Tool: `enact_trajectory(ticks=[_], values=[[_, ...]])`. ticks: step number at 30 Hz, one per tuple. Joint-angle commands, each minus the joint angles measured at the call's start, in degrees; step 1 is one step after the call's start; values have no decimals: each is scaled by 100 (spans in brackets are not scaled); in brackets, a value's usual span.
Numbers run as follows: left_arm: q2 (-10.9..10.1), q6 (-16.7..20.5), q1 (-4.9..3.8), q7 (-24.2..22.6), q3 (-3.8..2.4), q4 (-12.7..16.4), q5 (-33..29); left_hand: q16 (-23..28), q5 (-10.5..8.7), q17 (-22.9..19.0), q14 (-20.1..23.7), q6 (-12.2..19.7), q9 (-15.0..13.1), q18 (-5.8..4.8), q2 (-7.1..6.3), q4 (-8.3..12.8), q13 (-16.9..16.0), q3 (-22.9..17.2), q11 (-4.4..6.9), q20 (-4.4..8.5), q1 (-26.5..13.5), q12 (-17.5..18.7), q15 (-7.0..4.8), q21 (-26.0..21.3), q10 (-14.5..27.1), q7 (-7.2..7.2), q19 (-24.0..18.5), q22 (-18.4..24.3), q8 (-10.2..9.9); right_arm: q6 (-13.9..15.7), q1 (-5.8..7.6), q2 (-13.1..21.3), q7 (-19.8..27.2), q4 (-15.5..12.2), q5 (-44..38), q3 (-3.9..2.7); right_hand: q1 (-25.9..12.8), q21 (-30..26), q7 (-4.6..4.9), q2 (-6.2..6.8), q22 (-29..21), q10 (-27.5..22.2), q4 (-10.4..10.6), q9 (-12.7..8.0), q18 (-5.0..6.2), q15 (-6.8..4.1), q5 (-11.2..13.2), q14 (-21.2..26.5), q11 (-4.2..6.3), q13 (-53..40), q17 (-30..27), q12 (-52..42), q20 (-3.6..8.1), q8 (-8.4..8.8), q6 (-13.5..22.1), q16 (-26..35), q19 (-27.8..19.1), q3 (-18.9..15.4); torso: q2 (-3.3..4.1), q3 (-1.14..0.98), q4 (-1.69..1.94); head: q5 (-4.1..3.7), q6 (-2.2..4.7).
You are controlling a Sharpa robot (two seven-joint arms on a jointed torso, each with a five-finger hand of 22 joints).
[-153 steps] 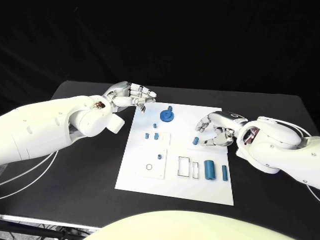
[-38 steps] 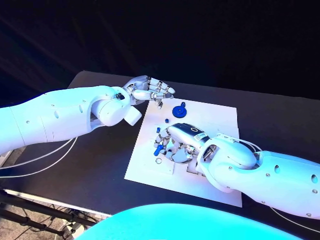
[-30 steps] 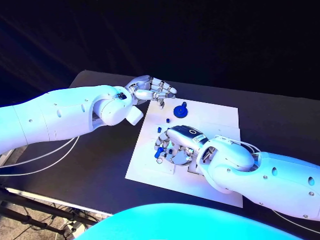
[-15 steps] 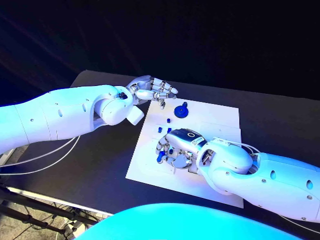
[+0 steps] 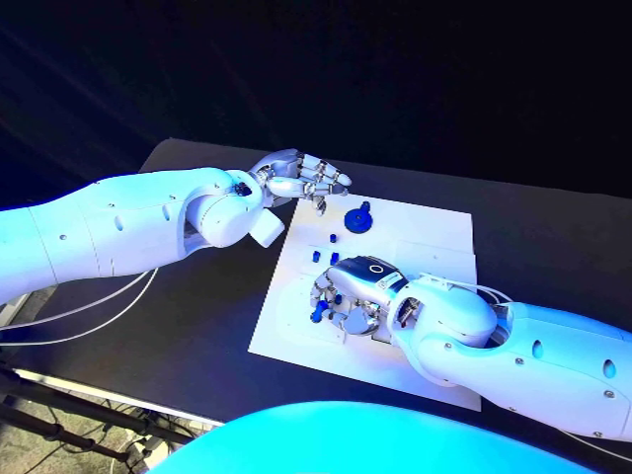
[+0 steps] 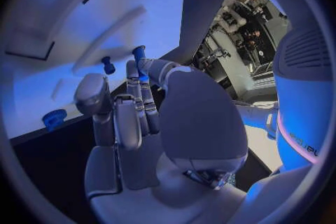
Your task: Assemble the parts on the task board
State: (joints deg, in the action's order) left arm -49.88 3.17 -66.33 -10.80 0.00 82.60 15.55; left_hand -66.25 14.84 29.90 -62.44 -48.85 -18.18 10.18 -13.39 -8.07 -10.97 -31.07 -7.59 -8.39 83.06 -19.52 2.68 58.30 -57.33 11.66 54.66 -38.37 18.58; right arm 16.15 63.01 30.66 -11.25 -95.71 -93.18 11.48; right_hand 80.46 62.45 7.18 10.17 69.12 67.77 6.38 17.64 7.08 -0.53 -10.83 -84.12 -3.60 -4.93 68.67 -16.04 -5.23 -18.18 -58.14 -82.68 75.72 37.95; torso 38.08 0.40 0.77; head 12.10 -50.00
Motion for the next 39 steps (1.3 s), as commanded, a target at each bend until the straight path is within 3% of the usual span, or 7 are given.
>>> enact_trajectory(ticks=[1,8,18,22,28,36,39], values=[[5,-102,-5,-11,-3,9,-28,17,3,-7,15,44,-7,42,14,-10,-3,12,1,-10,-23,-28,40,34,34,5,21,4,37,-113,-7,4,-78,-14,-181,1,-1,0,5,-35,6,0,-12,566,-74,-40,-34,-189,16,-7,-5,-16,21,-341,-39,-32,4,31,0,2,1,8,0],[1,-104,-5,-4,-3,10,-27,15,7,-8,16,56,-10,42,24,-23,-3,11,2,-14,-33,-35,41,31,46,2,18,7,47,-163,-16,-25,-72,-36,-219,3,-18,-14,3,-28,-1,9,-31,581,-71,-42,-34,-188,20,-12,-9,-18,23,-351,-37,-31,-3,38,2,0,-4,12,0],[6,-117,-5,2,-3,7,-24,15,8,-8,16,61,-11,43,24,-23,-3,11,2,-14,-31,-38,41,30,51,2,17,8,51,-222,-99,-135,-106,39,-219,30,-232,-83,10,146,-12,-45,-202,687,-64,-31,-7,-184,9,-38,-19,22,15,-393,36,-28,-33,-204,0,-4,2,4,0],[2,-126,-5,15,-3,7,-20,15,8,-8,16,61,-11,43,24,-23,-3,11,2,-14,-31,-38,41,30,51,2,17,8,51,-113,-111,-136,-155,56,-220,37,-359,-174,70,277,-59,-253,-222,637,-55,25,-12,-184,-65,-16,-4,117,-22,-257,193,-36,-69,-307,0,0,-4,0,0],[-4,-135,-4,27,-3,9,-16,15,8,-8,16,61,-11,43,24,-23,-3,11,2,-14,-31,-38,41,30,51,2,17,8,51,25,-118,-113,-204,73,-222,41,-408,-242,113,358,-93,-406,-255,590,-45,70,-16,-175,-118,-5,-30,158,-63,-141,322,-30,-92,-344,-1,-2,-3,-7,0],[-14,-139,-4,33,-3,12,-14,15,8,-8,16,61,-11,43,24,-23,-3,11,2,-14,-31,-38,41,30,51,2,17,8,51,228,-119,-87,-214,35,-217,42,-432,-315,126,436,-125,-515,-300,505,-30,94,-18,-149,-140,-13,-117,128,-94,73,561,-1,-117,-356,1,-8,0,-22,0],[-19,-130,-4,23,-3,13,-14,15,8,-8,16,61,-11,43,24,-23,-3,11,2,-14,-31,-38,41,30,51,2,17,8,51,348,-119,-50,-205,-16,-213,42,-474,-344,110,521,-131,-600,-318,452,-24,90,-13,-142,-132,-20,-137,102,-96,219,744,6,-123,-403,2,-6,-2,-27,0]])
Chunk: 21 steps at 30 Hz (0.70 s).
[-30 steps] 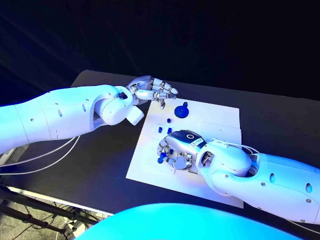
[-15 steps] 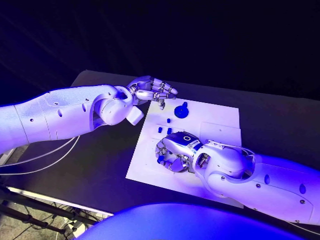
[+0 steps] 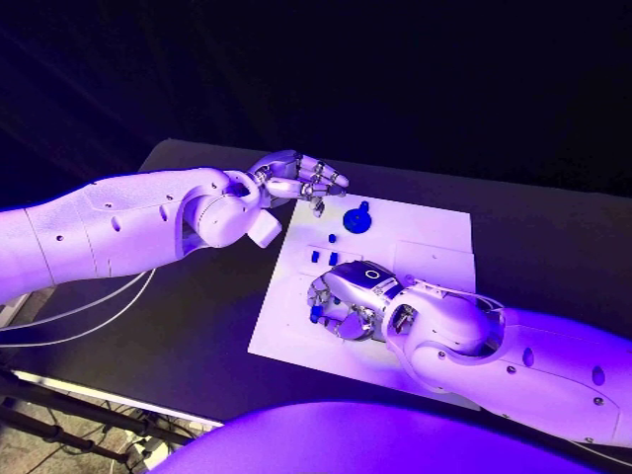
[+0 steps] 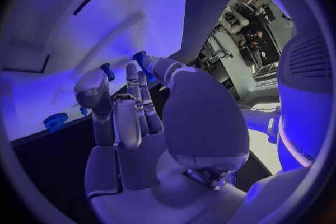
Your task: Assemble the parts on the task board
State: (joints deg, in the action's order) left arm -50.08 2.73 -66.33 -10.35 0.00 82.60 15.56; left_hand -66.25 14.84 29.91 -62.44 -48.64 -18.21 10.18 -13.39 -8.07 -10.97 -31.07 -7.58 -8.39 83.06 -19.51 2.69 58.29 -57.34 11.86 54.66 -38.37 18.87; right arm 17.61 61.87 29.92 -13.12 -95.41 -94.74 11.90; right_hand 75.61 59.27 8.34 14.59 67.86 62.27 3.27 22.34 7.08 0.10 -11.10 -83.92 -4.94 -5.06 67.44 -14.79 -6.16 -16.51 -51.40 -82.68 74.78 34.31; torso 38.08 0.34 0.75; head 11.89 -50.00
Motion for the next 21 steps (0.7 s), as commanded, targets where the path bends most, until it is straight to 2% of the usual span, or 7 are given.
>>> enact_trajectory(ticks=[1,6,11,12,14,15,21], values=[[-2,-80,-4,-27,-3,13,-15,15,8,-9,16,40,-8,43,24,-24,-3,11,2,-15,-31,-39,41,30,51,-19,17,8,23,252,-5,48,-13,-75,-56,0,11,-59,0,127,-23,-110,-32,-37,-19,31,16,-153,-6,-6,-47,-29,-4,111,145,19,-43,-75,3,1,0,-6,0],[-14,-66,-3,-38,-3,13,-15,15,8,-9,16,40,-8,43,24,-24,-3,11,2,-15,-31,-39,41,30,51,-19,17,8,23,436,27,187,13,-218,-37,-5,79,-332,-91,145,-168,-611,-220,-86,21,85,9,-61,-76,-24,-380,-175,-52,363,458,159,-166,-657,-2,2,-3,-15,0],[-24,-60,-3,-40,-2,13,-15,15,8,-9,16,40,-8,43,24,-24,-3,11,2,-15,-31,-39,41,30,51,-19,17,8,23,528,107,357,40,-368,40,-15,422,-827,-198,-203,-463,-1255,-100,-70,97,151,-46,83,-162,-28,-842,-487,-119,535,674,362,-348,-2023,-4,2,-9,-47,23],[-26,-58,-3,-41,-2,13,-15,15,8,-9,16,40,-8,43,24,-24,-3,11,2,-15,-31,-39,41,30,51,-19,17,8,23,537,131,411,43,-414,62,-19,698,-1125,-262,-295,-641,-1573,179,-61,132,179,-66,162,-186,-20,-1093,-721,-144,638,796,465,-436,-2740,-5,2,-10,-50,25],[-29,-57,-3,-42,-1,13,-15,15,8,-9,16,40,-8,43,24,-24,-3,11,2,-15,-31,-39,41,30,51,-19,17,8,23,546,169,497,46,-483,94,-27,910,-1231,-268,-328,-699,-1690,418,-42,149,192,-74,190,-200,-25,-1185,-868,-155,660,794,500,-456,-3024,-5,1,-11,-63,31],[-31,-57,-3,-42,-1,14,-15,15,8,-9,16,40,-8,43,24,-24,-3,11,2,-15,-31,-39,41,30,51,-19,17,8,23,556,195,563,47,-535,115,-34,1181,-1293,-268,-293,-722,-1814,809,-13,150,193,-72,195,-196,-25,-1227,-1082,-158,689,781,505,-433,-3209,-4,1,-7,-77,38],[-47,-40,-2,-53,8,16,-15,15,8,-9,16,40,-8,43,24,-24,-3,11,2,-15,-31,-39,41,30,51,-19,17,8,23,739,456,1147,146,-880,621,-104,1527,-1230,-125,-320,-647,-1764,1259,53,135,152,-55,139,-145,-21,-1147,-1419,-120,660,603,450,-328,-3209,-13,7,-8,-169,91]])
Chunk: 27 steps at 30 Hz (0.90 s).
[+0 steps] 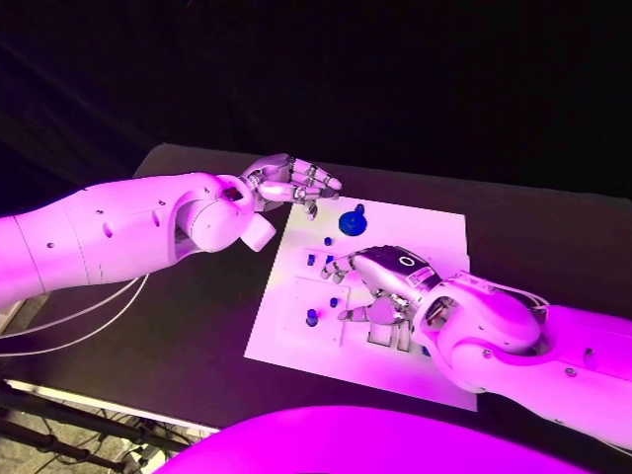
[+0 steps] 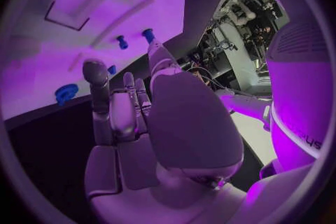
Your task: Assemble the parts on the task board
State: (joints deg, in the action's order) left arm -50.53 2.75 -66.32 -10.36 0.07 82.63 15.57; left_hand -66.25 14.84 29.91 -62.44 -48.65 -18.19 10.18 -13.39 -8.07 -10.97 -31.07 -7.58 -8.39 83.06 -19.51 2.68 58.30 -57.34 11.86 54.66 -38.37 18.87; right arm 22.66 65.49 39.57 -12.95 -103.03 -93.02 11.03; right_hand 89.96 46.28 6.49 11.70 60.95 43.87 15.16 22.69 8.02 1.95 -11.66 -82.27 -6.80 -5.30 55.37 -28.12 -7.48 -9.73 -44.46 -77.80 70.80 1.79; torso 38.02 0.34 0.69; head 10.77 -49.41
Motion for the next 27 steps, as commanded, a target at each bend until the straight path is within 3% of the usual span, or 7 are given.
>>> enact_trajectory(ticks=[1,6,7,12,14,20,27], values=[[-6,-36,-3,-57,5,15,-16,15,8,-9,16,41,-10,43,24,-24,-3,11,2,-15,-31,-39,41,30,51,-18,17,8,23,281,164,326,163,-176,678,-26,109,98,86,-36,66,108,79,24,35,-43,4,-39,48,3,99,-115,16,-30,-124,-54,88,61,-7,8,-2,-81,40],[-35,16,-3,-101,15,31,-25,13,8,-10,18,52,-13,44,21,-20,-5,11,2,-15,-23,-51,40,29,59,-18,17,10,35,369,437,1055,258,-386,2027,-45,-130,486,330,-157,354,846,127,63,-42,-86,24,-150,87,47,324,-299,69,-126,-509,-154,326,152,-23,29,-16,-403,102],[-49,47,-3,-118,17,40,-33,13,8,-10,18,52,-13,44,21,-20,-5,11,2,-15,-23,-51,40,29,59,-18,17,10,35,359,488,1296,262,-431,2460,-47,-286,574,362,-198,421,1340,146,72,-53,-102,22,-162,117,54,352,-292,73,-163,-682,-160,379,167,-23,30,-24,-553,119],[-86,157,-3,-178,20,70,-79,13,7,-10,18,53,-14,44,20,-22,-6,13,2,-16,-26,-54,41,29,58,-18,16,10,37,228,558,1930,83,-525,3176,-35,-563,827,166,-160,626,2339,153,71,-95,-276,27,-264,333,-35,706,-100,212,-214,-990,-298,514,191,-42,36,-58,-851,145],[-91,236,-3,-241,20,87,-95,13,8,-11,18,52,-14,44,21,-22,-6,13,2,-16,-26,-55,41,29,57,-18,16,10,39,151,549,2143,-63,-557,3230,-19,-493,1661,78,-95,1173,2804,133,80,-251,-374,33,-315,451,-394,880,-532,302,-236,-1023,-380,878,188,-49,42,-70,-979,162],[-93,342,-3,-554,21,129,-248,13,17,-13,20,43,-22,45,1,-7,-14,16,11,-13,-11,-85,34,30,35,-27,16,11,64,-141,429,2593,-642,-689,3156,41,-1143,2433,36,-315,1785,3583,153,231,-382,-354,37,-565,468,-6080,2333,-4823,338,-478,-998,-930,1111,-316,-77,41,-120,-1127,109],[-95,368,-2,-761,21,188,-345,18,20,-16,33,63,-22,43,-40,-25,-13,40,8,-15,-49,-91,39,23,51,-28,4,15,71,-127,252,2782,-1236,-900,2961,84,-1412,2799,18,-443,2038,4063,162,289,-458,-377,32,-644,469,-7413,2788,-5601,324,-619,-1035,-1063,1263,-785,-86,47,-146,-1265,61]])
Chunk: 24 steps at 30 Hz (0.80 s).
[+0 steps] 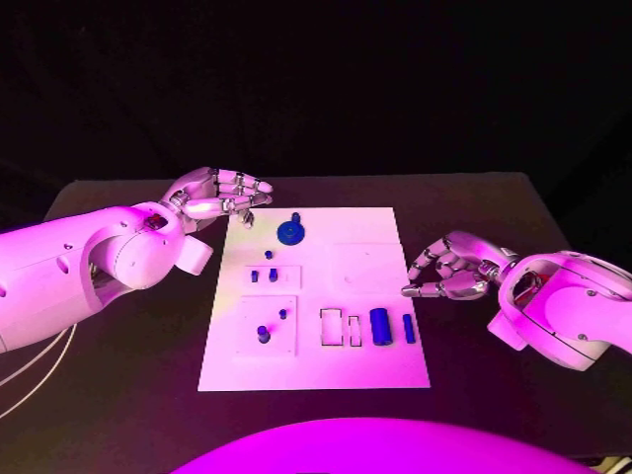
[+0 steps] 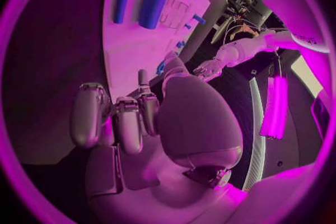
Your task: Assemble the parts on the task board
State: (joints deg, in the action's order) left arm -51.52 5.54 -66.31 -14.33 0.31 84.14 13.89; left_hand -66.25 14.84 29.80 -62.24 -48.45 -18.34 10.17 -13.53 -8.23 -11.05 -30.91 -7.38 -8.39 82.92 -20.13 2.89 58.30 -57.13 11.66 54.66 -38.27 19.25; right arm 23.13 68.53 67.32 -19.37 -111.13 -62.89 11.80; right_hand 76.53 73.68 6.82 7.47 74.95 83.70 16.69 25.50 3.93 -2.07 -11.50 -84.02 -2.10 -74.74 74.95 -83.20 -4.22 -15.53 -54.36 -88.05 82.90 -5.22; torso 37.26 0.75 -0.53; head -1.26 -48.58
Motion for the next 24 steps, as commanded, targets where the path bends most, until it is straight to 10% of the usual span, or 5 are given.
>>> enact_trajectory(ticks=[1,24], values=[[4,95,-3,-383,-4,47,-183,18,20,-5,13,43,-7,43,-26,-9,-5,24,-13,-15,-35,-29,18,23,30,-8,4,5,32,-158,-80,6,-672,-119,-126,12,-105,103,-17,-26,668,115,12,13,-59,25,15,-477,1,-553,874,-137,-3,-52,-48,-50,72,-137,-10,9,-25,-77,-28],[-6,92,-3,-388,-3,95,-228,20,25,-7,20,53,-8,43,-26,-29,-4,28,-14,-18,-58,-33,22,16,41,-7,-5,8,39,-63,-593,-628,-1092,15,-681,26,-328,263,-57,-75,778,246,23,48,-91,3,3,-505,32,-834,1029,-280,13,-158,-143,-90,140,-318,-5,8,-11,-68,-56]])
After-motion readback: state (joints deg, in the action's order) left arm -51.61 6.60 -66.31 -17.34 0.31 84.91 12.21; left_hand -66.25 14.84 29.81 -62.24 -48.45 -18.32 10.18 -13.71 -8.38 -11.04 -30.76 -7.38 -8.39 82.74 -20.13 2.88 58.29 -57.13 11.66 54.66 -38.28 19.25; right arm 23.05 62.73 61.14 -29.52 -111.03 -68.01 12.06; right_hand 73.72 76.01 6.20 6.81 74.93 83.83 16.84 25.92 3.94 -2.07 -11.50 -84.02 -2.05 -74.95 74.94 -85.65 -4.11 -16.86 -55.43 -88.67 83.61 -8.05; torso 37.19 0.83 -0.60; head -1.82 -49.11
